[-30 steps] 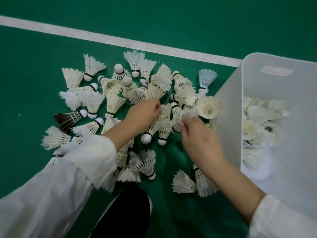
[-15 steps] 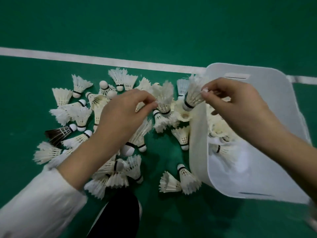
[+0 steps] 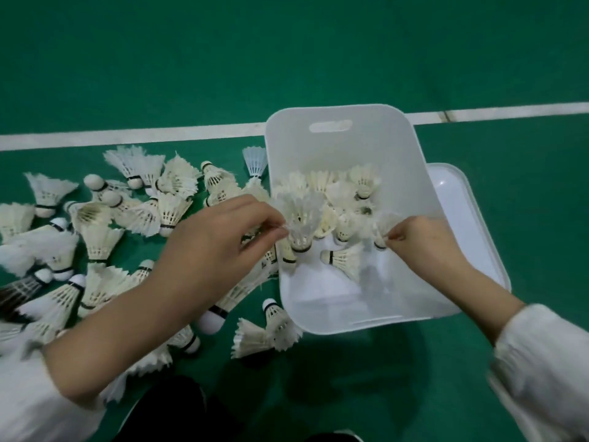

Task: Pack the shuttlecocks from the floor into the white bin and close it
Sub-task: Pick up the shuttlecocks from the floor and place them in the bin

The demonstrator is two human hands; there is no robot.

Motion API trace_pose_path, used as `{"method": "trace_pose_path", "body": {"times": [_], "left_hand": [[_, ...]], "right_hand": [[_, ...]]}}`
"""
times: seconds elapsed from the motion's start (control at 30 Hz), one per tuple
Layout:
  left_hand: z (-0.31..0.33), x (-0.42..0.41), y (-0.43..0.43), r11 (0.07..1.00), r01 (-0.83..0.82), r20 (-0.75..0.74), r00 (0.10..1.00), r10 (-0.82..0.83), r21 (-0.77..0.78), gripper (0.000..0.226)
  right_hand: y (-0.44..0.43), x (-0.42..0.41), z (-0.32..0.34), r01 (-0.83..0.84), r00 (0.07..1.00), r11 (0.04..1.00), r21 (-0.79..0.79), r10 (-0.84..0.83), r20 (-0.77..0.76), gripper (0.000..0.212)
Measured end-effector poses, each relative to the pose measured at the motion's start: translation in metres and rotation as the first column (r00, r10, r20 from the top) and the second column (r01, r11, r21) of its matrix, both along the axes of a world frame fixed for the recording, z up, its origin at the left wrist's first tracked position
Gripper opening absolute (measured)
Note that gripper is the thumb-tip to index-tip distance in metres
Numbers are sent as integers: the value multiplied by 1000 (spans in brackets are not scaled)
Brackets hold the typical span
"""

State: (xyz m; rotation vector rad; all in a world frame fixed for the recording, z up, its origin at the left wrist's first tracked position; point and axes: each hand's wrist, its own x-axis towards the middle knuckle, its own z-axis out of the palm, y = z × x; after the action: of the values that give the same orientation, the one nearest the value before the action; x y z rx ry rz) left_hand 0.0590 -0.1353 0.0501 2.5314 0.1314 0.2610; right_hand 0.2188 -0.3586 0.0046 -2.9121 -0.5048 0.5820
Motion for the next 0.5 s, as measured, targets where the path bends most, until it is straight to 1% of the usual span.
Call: {"method": "trace_pose_path", "body": {"times": [0.13, 0.27, 0.37, 0.43, 0.5], "left_hand": [[-8, 3, -7, 999, 25, -16, 1000, -25, -22, 29], [-14, 5, -12, 999, 26, -39, 999, -27, -22, 28], [-17, 7, -15, 999, 33, -52, 998, -34, -25, 27], [-19, 8, -16, 999, 34, -58, 998, -36, -21, 26], [-20, 8, -16, 999, 34, -61, 997, -36, -24, 24]], "right_hand": [[7, 15, -36, -43, 998, 993, -114, 37, -52, 18], [11, 26, -56, -67, 994, 991, -116, 57, -89, 20], [10, 29, -52, -29, 992, 995, -99, 17, -125, 20], [7, 27, -44, -26, 988, 996, -83, 13, -154, 27], [3, 22, -31, -62, 990, 994, -91, 49, -136, 34]]}}
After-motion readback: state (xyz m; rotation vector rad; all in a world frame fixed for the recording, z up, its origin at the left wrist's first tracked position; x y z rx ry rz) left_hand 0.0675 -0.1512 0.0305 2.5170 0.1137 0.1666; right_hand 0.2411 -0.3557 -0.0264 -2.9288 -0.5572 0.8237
